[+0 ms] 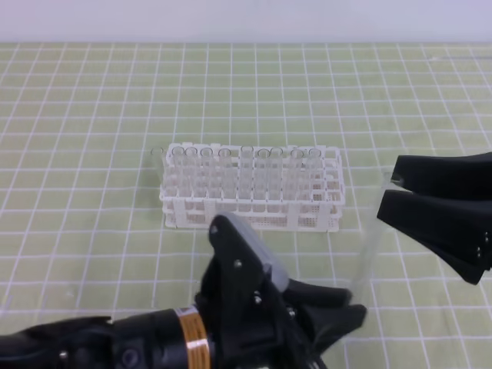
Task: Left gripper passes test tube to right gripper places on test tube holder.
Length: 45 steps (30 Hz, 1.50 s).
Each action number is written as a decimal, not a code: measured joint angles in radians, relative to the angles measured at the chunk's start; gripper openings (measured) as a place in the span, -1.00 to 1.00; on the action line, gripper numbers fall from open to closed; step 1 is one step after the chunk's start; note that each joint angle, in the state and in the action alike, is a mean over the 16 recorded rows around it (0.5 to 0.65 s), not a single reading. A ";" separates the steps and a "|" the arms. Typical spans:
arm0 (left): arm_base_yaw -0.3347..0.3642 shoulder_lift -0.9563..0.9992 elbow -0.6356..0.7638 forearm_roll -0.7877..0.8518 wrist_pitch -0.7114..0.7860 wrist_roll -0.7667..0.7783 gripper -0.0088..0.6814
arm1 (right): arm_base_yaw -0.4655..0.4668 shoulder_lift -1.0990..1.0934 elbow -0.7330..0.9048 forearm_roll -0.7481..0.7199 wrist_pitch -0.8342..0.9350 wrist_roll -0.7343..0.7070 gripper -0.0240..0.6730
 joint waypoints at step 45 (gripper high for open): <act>0.000 0.072 0.000 -0.088 -0.141 0.112 -0.67 | 0.019 0.003 -0.012 0.001 0.002 0.000 0.12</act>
